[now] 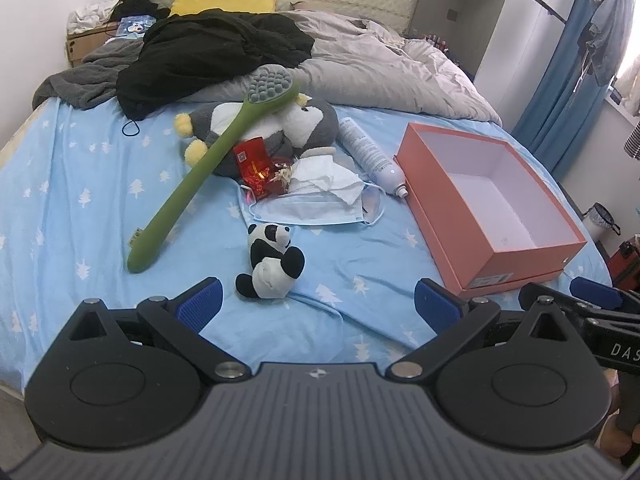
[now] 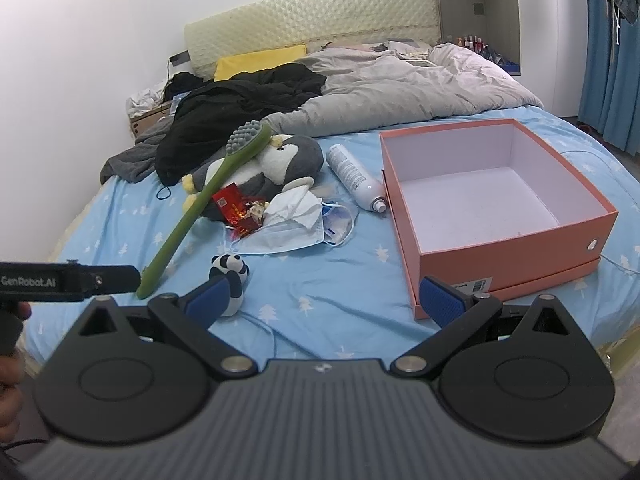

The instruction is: Organize soft objects

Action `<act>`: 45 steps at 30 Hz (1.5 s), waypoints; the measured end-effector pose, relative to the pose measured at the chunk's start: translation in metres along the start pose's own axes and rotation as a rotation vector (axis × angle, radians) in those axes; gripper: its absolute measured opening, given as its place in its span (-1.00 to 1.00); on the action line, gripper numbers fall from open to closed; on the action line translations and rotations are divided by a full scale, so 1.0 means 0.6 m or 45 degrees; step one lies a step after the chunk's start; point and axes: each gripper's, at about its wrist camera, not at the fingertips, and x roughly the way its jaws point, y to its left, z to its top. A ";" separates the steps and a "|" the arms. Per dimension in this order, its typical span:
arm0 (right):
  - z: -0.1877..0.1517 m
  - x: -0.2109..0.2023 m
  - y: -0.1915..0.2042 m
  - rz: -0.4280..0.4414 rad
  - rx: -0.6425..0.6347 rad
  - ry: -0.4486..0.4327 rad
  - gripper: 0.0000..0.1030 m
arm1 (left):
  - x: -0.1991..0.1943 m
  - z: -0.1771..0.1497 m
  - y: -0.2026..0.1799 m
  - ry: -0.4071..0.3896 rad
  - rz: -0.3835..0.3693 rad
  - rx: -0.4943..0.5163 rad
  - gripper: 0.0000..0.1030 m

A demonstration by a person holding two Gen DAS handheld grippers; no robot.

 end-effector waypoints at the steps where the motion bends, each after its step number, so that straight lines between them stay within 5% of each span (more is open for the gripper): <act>1: -0.001 -0.001 0.001 -0.002 -0.002 -0.001 1.00 | 0.001 0.000 0.000 0.001 -0.002 0.000 1.00; 28: -0.007 0.020 0.000 0.010 0.006 0.029 1.00 | 0.003 0.004 0.005 0.004 -0.005 -0.003 1.00; 45: -0.007 0.067 -0.007 0.008 0.030 0.090 1.00 | 0.062 0.010 0.026 0.058 0.010 -0.037 1.00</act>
